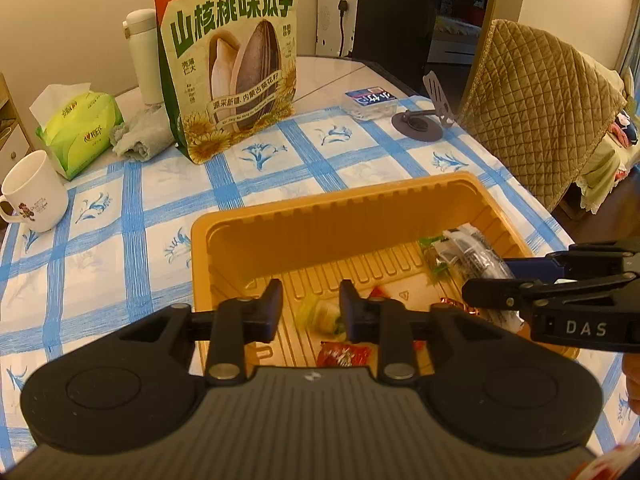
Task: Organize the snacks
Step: 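Open the left tool to drop the yellow sweet while the right tool releases the dark-strip packet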
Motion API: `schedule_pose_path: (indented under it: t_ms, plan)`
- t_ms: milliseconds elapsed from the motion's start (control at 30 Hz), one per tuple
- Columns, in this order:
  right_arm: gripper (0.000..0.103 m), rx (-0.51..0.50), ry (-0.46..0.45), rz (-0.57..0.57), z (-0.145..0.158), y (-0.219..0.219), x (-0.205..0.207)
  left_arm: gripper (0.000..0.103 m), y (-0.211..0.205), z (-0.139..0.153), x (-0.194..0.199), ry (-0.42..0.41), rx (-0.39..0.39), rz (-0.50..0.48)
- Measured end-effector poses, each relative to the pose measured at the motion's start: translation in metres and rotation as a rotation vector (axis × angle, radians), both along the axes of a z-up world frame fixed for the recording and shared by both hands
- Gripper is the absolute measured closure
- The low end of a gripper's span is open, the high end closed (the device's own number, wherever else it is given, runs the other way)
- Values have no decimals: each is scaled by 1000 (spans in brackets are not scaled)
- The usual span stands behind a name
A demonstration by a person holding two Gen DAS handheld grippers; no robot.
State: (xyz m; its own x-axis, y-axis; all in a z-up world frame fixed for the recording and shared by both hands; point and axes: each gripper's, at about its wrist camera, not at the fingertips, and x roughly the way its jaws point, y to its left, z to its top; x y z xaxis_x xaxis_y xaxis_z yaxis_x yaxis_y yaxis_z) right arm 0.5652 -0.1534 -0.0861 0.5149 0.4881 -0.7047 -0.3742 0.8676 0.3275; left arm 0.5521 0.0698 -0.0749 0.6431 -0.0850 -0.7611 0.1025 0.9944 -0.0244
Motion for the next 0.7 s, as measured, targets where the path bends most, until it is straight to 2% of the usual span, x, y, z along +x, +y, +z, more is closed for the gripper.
schedule_pose_path:
  t_ms: [467,567,700]
  plan:
    - [65,-4,-2,-2,-3,5,9,70,4,0,-2,11,-12,10]
    - [65,-4,-6,-1,-3,8,10,68,4,0,-4,11,-13,9]
    - [65,23,-19,-14,-1,8,11,60,4,1,-7,9,-15,8]
